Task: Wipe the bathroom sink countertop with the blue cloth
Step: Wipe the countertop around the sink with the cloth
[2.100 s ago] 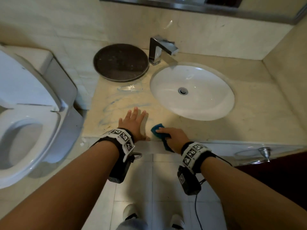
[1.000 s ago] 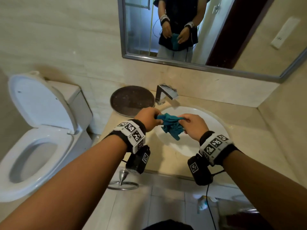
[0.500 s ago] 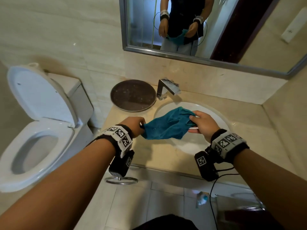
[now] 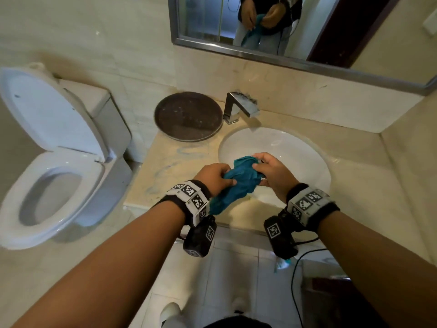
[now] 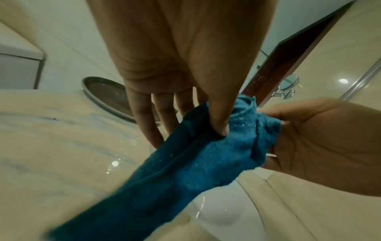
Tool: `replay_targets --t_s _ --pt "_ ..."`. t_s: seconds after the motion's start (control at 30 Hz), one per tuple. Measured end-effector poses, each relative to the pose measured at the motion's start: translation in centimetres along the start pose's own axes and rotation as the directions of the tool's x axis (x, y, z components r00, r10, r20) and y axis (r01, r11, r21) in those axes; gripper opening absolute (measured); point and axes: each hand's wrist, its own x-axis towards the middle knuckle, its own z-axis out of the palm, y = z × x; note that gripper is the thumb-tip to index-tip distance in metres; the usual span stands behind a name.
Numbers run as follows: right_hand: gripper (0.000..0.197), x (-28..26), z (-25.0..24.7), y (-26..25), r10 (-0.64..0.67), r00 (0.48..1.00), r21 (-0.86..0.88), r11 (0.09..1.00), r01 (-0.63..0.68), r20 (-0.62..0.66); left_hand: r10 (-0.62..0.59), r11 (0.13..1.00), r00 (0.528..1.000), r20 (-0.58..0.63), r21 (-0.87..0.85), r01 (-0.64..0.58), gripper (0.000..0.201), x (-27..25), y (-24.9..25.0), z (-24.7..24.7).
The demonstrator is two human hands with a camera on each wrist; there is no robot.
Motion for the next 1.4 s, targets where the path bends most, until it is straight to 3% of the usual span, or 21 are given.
replay_targets --t_s 0.07,0.13,0.2,0.27,0.33,0.4,0.5,0.6,0.7,0.83,0.93,1.0,1.07,1.13,1.27,1.4 --pt "0.017 0.3 -0.7 1.2 0.013 0.993 -0.129 0.991 -0.029 -0.120 -0.002 1.000 1.000 -0.012 0.000 0.002 0.013 -0.4 -0.5 0.0" --pt "0.025 0.4 -1.2 2.5 0.004 0.988 -0.285 0.957 -0.049 -0.157 -0.005 0.998 0.999 -0.033 -0.055 0.003 0.011 -0.7 -0.8 0.0" --pt "0.038 0.0 -1.2 3.5 -0.092 0.990 -0.442 0.896 0.037 -0.103 -0.006 0.995 0.999 -0.048 -0.103 0.001 0.019 -0.9 -0.9 0.2" --pt "0.043 -0.5 -0.5 3.7 -0.210 0.977 -0.553 0.811 0.191 0.029 0.008 0.993 0.999 -0.048 -0.114 -0.013 0.025 -1.0 -0.8 0.3" --pt "0.036 -0.9 0.5 3.6 -0.198 0.968 -0.587 0.770 0.252 0.156 0.027 0.993 0.999 -0.048 -0.109 -0.032 0.025 -1.1 -0.7 0.5" --pt "0.023 -1.0 1.6 3.8 -0.142 0.969 -0.580 0.780 0.236 0.202 0.043 0.991 0.998 -0.055 -0.127 -0.050 0.024 -1.1 -0.9 0.5" --pt "0.012 -0.7 2.7 4.2 -0.163 0.977 -0.592 0.777 0.213 0.137 0.049 0.986 0.995 -0.083 -0.154 -0.061 0.023 -1.2 -1.6 0.7" --pt "0.015 -0.1 3.1 4.9 -0.143 0.986 -0.592 0.789 0.164 0.083 -0.034 0.983 0.987 -0.155 -0.185 0.005 0.043 -1.3 -3.1 1.0" --pt "0.018 0.2 3.4 5.7 -0.106 0.992 -0.420 0.899 0.127 0.075 -0.041 0.982 0.992 -0.117 -0.189 0.018 0.056 -1.6 -4.3 1.7" --pt "0.030 -0.1 4.4 6.0 0.025 0.984 -0.129 0.992 -0.002 0.174 0.021 0.989 1.000 0.006 -0.149 -0.020 0.051 -1.9 -4.6 2.8" --pt "0.035 0.2 3.6 7.3 0.063 0.993 -0.212 0.977 -0.040 0.103 -0.024 0.997 0.999 -0.042 -0.076 0.021 0.043 -1.6 -5.3 3.2" --pt "0.041 0.4 2.0 9.0 0.085 0.996 -0.398 0.913 -0.091 -0.032 -0.052 0.999 0.997 -0.050 0.007 0.052 0.044 -1.2 -6.2 3.1" --pt "0.050 0.3 0.5 10.6 0.111 0.988 -0.637 0.754 -0.157 -0.111 -0.070 0.992 0.996 -0.052 0.099 0.075 0.050 -0.7 -7.1 2.8" --pt "0.057 0.1 -0.1 12.1 0.114 0.988 -0.797 0.585 -0.150 -0.103 -0.109 0.975 0.993 -0.035 0.193 0.114 0.061 -0.1 -8.0 3.0" --pt "0.059 0.2 0.0 14.1 0.152 0.976 -0.888 0.412 -0.205 -0.155 -0.120 0.938 0.992 0.026 0.332 0.104 0.062 0.6 -9.3 5.5" --pt "0.070 0.3 -0.1 15.9 0.317 0.911 -0.855 0.360 -0.372 -0.263 -0.146 0.884 0.982 0.120 0.461 0.075 0.052 0.7 -10.8 8.1"
